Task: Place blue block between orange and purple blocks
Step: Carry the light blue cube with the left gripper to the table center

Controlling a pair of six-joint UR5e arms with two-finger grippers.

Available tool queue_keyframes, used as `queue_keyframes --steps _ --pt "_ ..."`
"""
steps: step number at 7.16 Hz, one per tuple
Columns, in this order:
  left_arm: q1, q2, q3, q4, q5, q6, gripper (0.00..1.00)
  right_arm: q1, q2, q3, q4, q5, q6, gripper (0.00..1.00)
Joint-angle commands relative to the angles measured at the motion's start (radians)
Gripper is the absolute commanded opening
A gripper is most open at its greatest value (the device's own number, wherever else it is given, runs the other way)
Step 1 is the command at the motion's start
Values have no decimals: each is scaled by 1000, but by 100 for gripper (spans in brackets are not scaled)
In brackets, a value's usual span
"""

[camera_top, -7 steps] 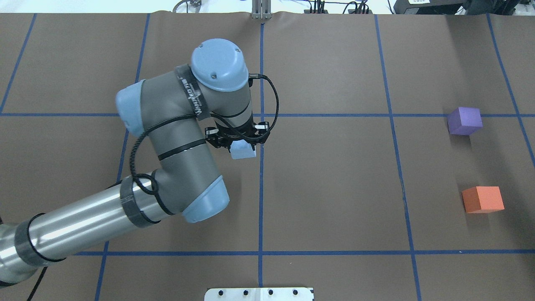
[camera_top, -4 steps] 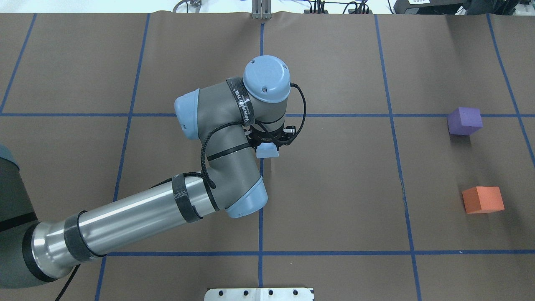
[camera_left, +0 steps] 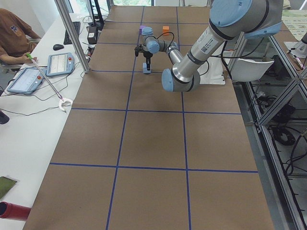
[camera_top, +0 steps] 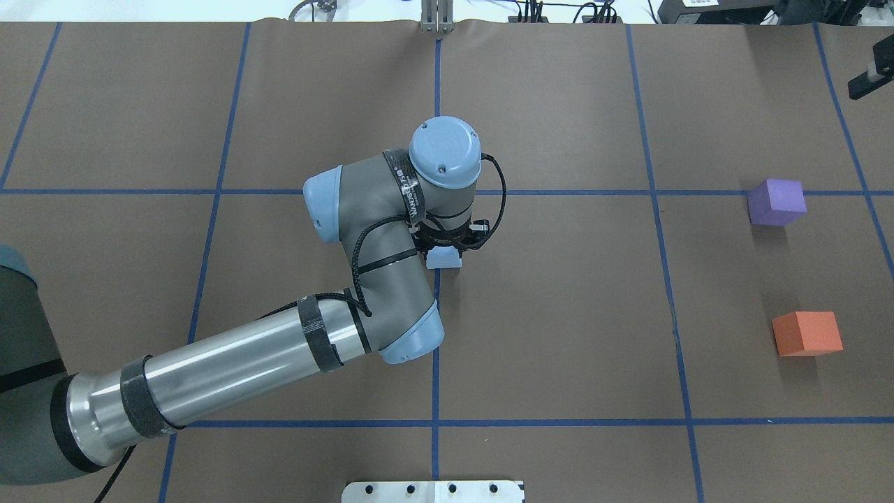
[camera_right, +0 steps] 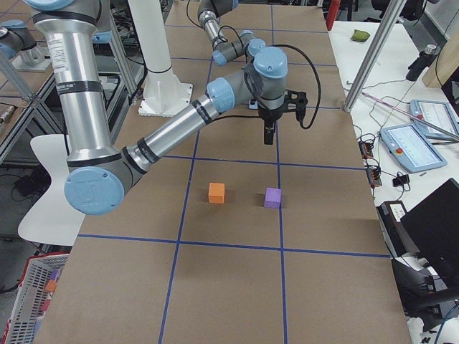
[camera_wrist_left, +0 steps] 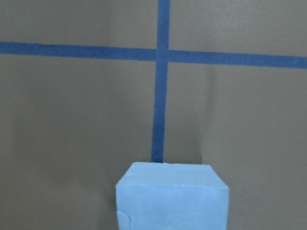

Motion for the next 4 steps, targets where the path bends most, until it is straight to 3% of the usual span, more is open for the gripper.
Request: queue_keyframes --steps 1,3,4 --pt "-5 7 -15 -10 -3 -1 100 -58 130 23 -117 -8 88 100" --pt "-50 17 -102 -15 -42 -8 100 -110 181 29 -117 -8 156 100" --pt "-112 32 -130 -10 -176 -7 100 -138 202 27 -117 -11 178 100"
